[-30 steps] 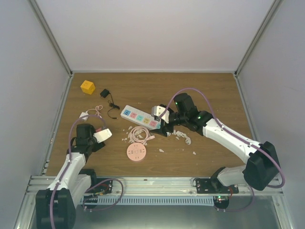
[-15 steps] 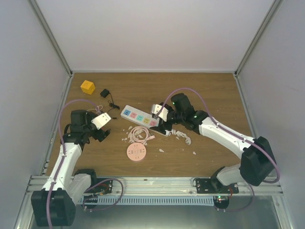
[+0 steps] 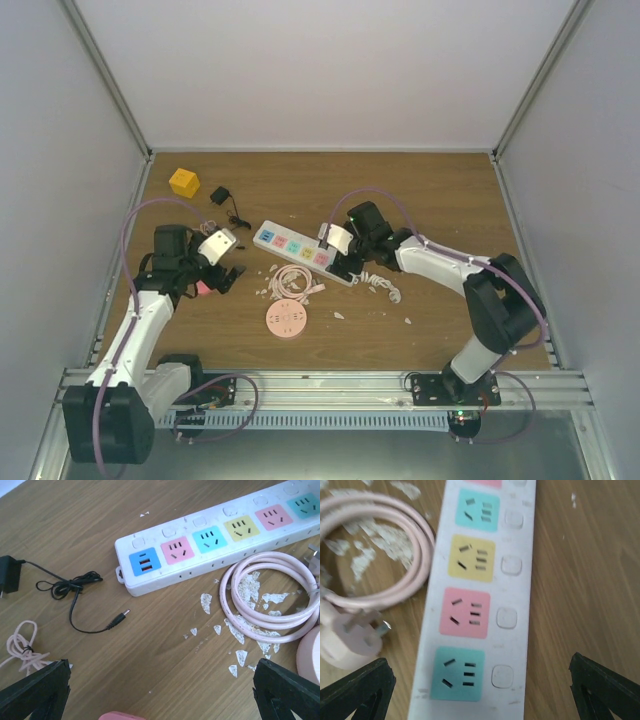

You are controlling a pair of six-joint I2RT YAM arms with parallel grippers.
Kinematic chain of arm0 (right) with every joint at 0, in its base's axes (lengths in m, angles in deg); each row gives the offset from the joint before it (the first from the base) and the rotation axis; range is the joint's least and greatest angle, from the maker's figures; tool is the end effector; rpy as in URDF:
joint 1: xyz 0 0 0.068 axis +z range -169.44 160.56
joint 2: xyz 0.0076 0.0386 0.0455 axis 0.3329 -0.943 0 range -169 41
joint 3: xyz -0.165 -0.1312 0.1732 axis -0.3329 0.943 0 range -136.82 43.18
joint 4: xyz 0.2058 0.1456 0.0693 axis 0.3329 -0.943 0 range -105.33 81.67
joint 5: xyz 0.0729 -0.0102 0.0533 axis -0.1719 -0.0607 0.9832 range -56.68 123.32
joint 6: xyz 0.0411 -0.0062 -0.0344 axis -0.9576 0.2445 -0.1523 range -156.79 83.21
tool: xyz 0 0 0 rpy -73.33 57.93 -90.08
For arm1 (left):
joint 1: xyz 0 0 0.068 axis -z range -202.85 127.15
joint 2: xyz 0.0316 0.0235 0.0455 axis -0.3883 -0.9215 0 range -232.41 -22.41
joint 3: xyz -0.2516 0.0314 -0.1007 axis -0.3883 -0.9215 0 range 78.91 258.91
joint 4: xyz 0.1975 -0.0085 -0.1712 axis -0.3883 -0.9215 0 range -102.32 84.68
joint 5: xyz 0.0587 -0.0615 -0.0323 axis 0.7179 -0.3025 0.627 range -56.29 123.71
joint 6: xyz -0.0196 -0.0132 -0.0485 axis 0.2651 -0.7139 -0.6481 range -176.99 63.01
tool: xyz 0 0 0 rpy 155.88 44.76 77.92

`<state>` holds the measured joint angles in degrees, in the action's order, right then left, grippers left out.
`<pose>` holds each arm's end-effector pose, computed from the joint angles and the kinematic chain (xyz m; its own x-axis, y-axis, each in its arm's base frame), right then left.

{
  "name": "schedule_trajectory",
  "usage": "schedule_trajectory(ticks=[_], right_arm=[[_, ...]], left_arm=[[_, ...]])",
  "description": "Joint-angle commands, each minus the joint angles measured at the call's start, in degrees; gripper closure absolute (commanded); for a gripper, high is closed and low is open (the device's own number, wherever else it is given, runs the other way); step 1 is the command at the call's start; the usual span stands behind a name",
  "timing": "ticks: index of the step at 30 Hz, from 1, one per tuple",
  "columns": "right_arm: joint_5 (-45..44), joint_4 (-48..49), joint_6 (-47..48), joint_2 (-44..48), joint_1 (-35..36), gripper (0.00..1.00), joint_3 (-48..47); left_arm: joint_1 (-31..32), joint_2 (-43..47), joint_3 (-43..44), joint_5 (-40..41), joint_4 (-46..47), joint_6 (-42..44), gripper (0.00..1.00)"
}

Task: Pull the plug off the socket

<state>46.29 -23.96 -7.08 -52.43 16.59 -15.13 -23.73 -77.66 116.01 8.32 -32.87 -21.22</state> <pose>0.2698 0.2062 0.2010 -0.2029 -0.7448 -0.6356 -0.9080 0.3861 -0.1625 0.1955 -0.0121 0.2351 -0.4137 0.5217 -0.7461 0.6499 0.7431 0.1593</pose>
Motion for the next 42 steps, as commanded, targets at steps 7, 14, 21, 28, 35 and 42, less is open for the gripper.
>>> schedule_trajectory(ticks=[7,14,21,28,35,42], right_arm=[[-1.36,-4.06,0.52,-8.04,-1.23,0.04,-4.51],[0.82,-6.20,0.54,-10.66,-1.12,0.01,-6.26],[0.38,-6.97,0.31,-13.22,-1.06,0.02,-8.05],[0.18,-7.29,0.43,-14.18,-0.79,0.08,-8.67],[1.50,-8.19,0.89,-14.04,-1.76,0.18,-8.23],[2.50,-9.28,2.51,-13.07,-5.78,0.29,-8.27]], left_arm=[[3.77,0.64,-2.29,-2.53,3.42,-2.61,0.01],[4.29,0.20,-2.55,-2.38,3.75,-2.63,0.01],[4.64,0.05,-2.82,-2.11,3.90,-2.63,0.01],[4.72,-0.20,-3.02,-2.51,3.69,-2.62,0.01],[4.84,-0.63,-3.09,-2.45,3.68,-2.55,0.01],[4.80,-0.81,-3.25,-2.45,3.57,-2.55,0.01]])
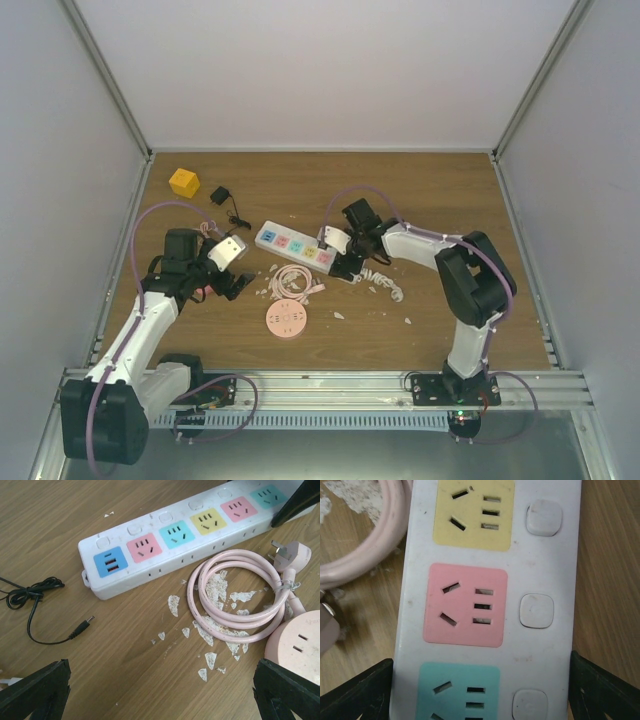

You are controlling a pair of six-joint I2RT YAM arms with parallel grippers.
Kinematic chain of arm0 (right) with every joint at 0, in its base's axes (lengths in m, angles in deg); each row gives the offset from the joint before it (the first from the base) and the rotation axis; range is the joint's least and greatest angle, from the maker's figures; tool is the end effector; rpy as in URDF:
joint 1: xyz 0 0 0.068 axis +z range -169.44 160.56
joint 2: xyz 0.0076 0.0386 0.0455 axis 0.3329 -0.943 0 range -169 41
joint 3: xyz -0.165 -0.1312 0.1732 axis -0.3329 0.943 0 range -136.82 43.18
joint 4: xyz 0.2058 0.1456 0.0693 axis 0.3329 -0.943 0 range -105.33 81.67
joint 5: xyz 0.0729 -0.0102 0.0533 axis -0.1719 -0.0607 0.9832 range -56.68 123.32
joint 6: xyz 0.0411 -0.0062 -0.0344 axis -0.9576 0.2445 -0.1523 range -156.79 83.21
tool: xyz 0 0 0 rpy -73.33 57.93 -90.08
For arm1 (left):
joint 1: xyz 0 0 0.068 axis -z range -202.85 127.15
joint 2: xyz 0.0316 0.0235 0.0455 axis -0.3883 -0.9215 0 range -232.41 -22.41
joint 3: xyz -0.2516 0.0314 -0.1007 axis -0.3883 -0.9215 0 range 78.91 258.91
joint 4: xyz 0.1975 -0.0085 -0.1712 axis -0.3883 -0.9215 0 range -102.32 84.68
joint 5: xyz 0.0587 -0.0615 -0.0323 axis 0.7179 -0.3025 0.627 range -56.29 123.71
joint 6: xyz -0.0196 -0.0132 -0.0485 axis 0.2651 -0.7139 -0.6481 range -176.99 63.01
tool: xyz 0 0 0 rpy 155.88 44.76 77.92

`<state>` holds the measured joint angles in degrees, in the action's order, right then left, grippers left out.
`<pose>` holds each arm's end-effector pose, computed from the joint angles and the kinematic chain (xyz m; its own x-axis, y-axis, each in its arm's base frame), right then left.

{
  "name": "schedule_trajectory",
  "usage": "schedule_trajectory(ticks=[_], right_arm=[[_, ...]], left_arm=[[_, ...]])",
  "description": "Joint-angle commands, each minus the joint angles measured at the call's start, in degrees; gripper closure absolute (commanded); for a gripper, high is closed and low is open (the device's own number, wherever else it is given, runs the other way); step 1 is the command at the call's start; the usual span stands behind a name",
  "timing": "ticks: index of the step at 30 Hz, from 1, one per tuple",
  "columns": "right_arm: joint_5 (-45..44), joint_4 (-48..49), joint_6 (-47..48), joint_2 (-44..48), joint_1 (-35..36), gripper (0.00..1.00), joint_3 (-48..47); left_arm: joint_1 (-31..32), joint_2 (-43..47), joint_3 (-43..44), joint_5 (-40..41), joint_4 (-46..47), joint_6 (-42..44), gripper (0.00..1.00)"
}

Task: Pull the plug off the socket

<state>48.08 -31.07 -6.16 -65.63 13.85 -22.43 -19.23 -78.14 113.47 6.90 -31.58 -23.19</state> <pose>0.3023 0.2095 0.1537 -0.3268 -0.8040 -0.4968 -0.9198 0.3914 -0.0285 0.1917 -0.0281 0.2212 -0.4100 0.5234 -0.7470 0.7087 0.6984 0.1003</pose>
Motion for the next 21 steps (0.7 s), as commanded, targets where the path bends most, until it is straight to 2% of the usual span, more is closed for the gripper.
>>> schedule_trajectory(ticks=[1,11,21], right_arm=[[0.85,-2.36,2.07,0.37,-3.94,0.29,-1.00],[2.26,-3.69,5.80,0.52,-15.42,0.32,-0.86],[2.69,-3.17,5.29,-0.61,-29.56,0.32,-1.63]], left_arm=[[0.31,-0.38,-0.65,-1.04,2.28,-0.58,0.01],[0.65,-1.88,-0.43,-0.88,2.27,-0.67,0.01],[1.05,-2.29,-0.58,-0.51,2.62,-0.73,0.01]])
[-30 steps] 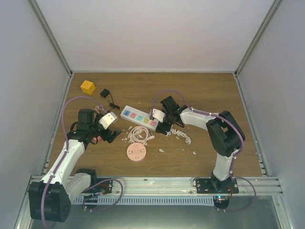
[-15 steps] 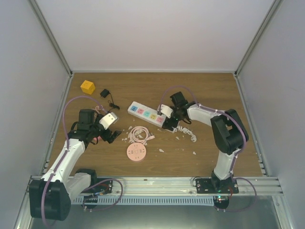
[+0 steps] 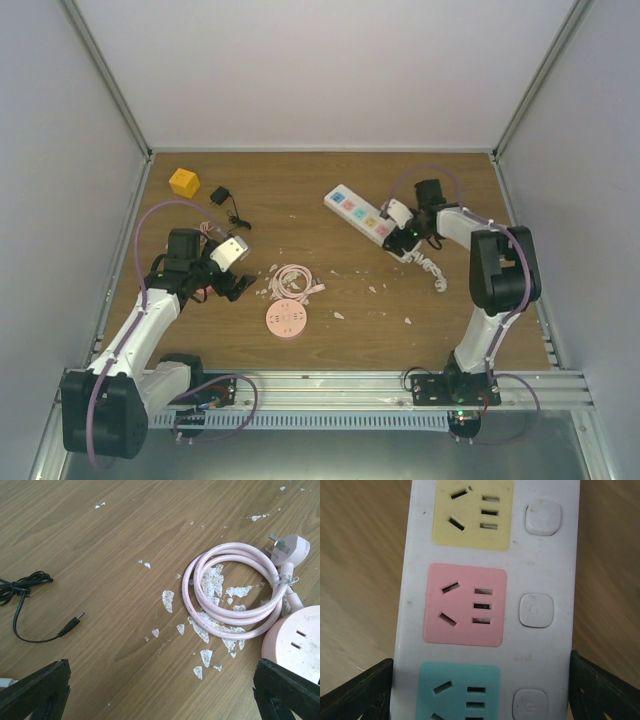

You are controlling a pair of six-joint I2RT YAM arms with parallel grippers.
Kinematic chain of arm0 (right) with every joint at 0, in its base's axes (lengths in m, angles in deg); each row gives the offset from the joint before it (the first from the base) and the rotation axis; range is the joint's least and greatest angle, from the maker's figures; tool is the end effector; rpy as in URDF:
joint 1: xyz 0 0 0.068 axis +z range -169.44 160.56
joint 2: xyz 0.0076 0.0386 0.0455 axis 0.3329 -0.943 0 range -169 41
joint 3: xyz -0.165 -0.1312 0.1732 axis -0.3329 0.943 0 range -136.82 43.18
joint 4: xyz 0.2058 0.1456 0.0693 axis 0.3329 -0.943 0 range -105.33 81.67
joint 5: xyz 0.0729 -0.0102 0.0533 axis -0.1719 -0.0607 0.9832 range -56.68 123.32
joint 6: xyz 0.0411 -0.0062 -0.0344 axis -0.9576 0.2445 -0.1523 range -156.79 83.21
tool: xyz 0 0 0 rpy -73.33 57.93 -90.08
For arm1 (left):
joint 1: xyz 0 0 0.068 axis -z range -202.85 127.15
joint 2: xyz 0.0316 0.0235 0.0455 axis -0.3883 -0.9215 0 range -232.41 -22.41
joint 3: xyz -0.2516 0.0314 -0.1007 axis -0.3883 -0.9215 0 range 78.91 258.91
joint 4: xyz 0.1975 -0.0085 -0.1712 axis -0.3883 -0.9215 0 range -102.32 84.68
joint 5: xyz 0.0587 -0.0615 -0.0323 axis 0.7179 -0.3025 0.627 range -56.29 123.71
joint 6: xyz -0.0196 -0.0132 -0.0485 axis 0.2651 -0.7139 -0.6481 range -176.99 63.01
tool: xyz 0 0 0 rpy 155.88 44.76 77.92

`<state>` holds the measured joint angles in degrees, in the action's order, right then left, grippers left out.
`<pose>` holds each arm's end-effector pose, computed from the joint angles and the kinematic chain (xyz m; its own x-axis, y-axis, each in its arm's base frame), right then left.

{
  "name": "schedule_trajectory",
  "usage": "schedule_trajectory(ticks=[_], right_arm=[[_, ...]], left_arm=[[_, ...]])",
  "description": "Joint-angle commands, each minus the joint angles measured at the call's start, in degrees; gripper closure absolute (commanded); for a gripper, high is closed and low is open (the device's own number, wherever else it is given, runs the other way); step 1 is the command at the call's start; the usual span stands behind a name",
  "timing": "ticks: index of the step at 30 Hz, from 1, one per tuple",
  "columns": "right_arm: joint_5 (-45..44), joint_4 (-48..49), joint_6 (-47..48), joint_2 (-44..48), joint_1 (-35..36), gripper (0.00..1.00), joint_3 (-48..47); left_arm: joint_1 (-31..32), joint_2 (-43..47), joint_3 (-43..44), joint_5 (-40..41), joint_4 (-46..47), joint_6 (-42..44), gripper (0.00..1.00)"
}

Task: Pull the plug off the socket

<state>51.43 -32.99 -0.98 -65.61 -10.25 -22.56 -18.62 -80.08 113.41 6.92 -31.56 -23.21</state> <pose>0.3582 0.0692 0.1534 -0.5655 -0.6549 -0.5014 -0.7519 0.6591 -0.0128 0.1949 -0.0304 0.2149 -0.4302 0.5295 -0.7312 0.7188 0.6909 0.0773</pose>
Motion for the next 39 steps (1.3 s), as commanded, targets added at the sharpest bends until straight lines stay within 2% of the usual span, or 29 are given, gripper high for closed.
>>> schedule_trajectory(ticks=[1,13,21,23,26,30,39], right_arm=[[-0.62,-1.21,0.01,-0.69,-6.94,0.32,-1.77],[0.18,0.19,-2.91,-2.64,-26.84,0.32,-3.58],[-0.09,2.91,-4.90,-1.04,-35.41,0.31,-0.32],[-0.08,3.47,-4.92,0.14,-36.26,0.27,1.22],[0.00,4.46,-4.79,2.63,-36.61,0.13,3.31],[2.74,4.18,-4.05,6.89,-36.61,0.04,3.22],[15.94,-4.80,5.32,13.94,-31.80,0.02,-0.78]], left_arm=[[0.47,-0.29,-0.53,-0.51,2.54,-0.65,0.01],[0.64,-0.39,-0.60,-0.52,2.62,-0.64,0.01],[0.85,-0.55,-0.60,-0.44,2.77,-0.65,0.01],[0.99,-0.61,-0.58,-0.53,2.78,-0.66,0.01],[1.18,-0.73,-0.58,-0.42,2.77,-0.65,0.01],[1.39,-0.77,-0.67,-0.37,2.82,-0.65,0.01],[1.57,-0.48,-0.69,-0.28,2.86,-0.73,0.01]])
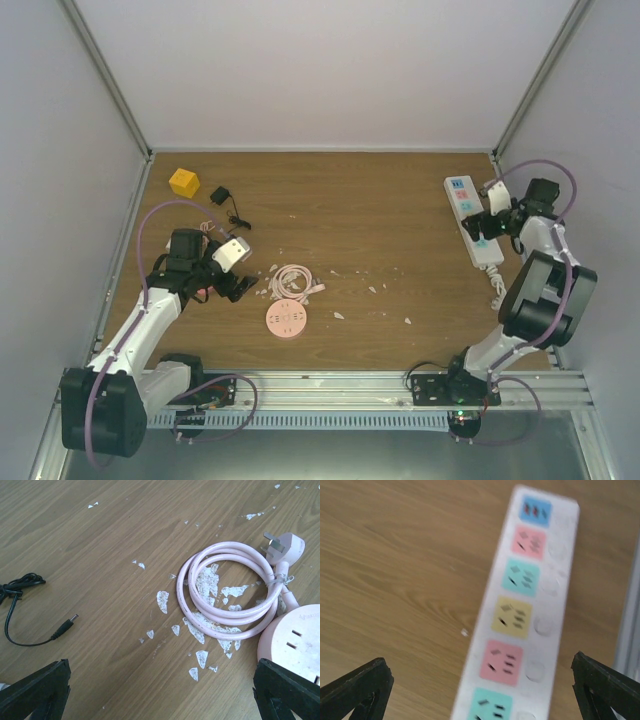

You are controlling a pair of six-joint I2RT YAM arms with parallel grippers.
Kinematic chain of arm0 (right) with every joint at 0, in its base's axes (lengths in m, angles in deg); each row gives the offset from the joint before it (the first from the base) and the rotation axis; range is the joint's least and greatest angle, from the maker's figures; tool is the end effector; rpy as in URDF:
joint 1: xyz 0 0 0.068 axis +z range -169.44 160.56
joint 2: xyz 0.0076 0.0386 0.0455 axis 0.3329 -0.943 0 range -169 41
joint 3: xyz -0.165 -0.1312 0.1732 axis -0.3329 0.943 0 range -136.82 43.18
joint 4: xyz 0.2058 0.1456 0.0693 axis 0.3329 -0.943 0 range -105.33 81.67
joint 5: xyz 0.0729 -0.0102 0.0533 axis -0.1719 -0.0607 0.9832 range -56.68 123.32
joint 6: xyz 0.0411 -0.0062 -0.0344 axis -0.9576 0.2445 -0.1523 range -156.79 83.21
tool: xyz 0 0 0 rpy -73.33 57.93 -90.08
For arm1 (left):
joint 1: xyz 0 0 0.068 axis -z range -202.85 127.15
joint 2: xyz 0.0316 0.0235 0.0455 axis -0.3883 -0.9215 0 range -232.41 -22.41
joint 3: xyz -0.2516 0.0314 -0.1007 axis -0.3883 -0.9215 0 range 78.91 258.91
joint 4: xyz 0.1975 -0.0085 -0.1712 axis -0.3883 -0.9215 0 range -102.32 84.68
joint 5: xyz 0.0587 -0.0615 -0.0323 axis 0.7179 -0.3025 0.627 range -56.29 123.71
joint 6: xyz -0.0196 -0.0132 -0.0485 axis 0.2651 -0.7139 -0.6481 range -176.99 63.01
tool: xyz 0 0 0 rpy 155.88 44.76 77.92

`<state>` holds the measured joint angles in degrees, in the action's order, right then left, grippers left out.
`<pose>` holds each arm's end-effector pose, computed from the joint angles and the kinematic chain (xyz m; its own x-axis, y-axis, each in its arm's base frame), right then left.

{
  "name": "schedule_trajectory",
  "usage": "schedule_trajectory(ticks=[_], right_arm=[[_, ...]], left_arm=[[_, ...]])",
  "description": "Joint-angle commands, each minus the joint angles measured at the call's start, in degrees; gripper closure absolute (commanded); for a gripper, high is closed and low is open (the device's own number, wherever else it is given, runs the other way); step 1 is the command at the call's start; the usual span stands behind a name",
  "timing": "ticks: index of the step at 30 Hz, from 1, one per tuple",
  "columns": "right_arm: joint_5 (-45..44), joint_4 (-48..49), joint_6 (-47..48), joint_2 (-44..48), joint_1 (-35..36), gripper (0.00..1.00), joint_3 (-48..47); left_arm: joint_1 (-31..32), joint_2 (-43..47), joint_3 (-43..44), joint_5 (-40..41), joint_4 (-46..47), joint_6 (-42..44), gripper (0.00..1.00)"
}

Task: Pull the plug off the socket

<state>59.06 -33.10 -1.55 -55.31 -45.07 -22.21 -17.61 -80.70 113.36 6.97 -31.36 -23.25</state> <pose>0.3221 -0.1373 0.2139 -0.7058 -0.2379 -0.6673 -0.2918 0.9559 -0.0321 0.1956 -0.0339 0.2130 -0.4275 0.5373 -0.7270 0.7308 0.6788 0.0718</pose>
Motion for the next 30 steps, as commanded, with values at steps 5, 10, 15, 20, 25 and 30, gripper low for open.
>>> schedule_trajectory(ticks=[5,10,15,20,25,30], right_arm=[[14.36,-6.73,14.03,9.67,9.54,0.04,2.74],[19.91,-10.94,19.59,13.15,17.38,0.06,3.66],[21.19,-12.41,21.95,14.65,28.39,0.10,3.77],[18.04,-11.35,23.16,13.35,38.38,0.13,3.57],[14.47,-8.79,19.62,9.58,45.71,0.20,1.37],[10.34,-6.06,16.67,4.99,52.41,0.23,-1.50]], left_arm=[[0.65,0.27,-0.62,-0.38,2.36,-0.69,0.01],[0.81,-0.22,-0.42,-0.46,2.31,-0.79,0.01],[1.00,-0.26,-0.39,-0.46,1.92,-0.78,0.01],[1.01,-0.21,-0.39,-0.10,1.92,-0.87,0.01],[0.96,-0.30,-0.45,-0.23,1.82,-0.82,0.01],[1.01,-0.43,-0.36,0.26,1.92,-0.95,0.01]])
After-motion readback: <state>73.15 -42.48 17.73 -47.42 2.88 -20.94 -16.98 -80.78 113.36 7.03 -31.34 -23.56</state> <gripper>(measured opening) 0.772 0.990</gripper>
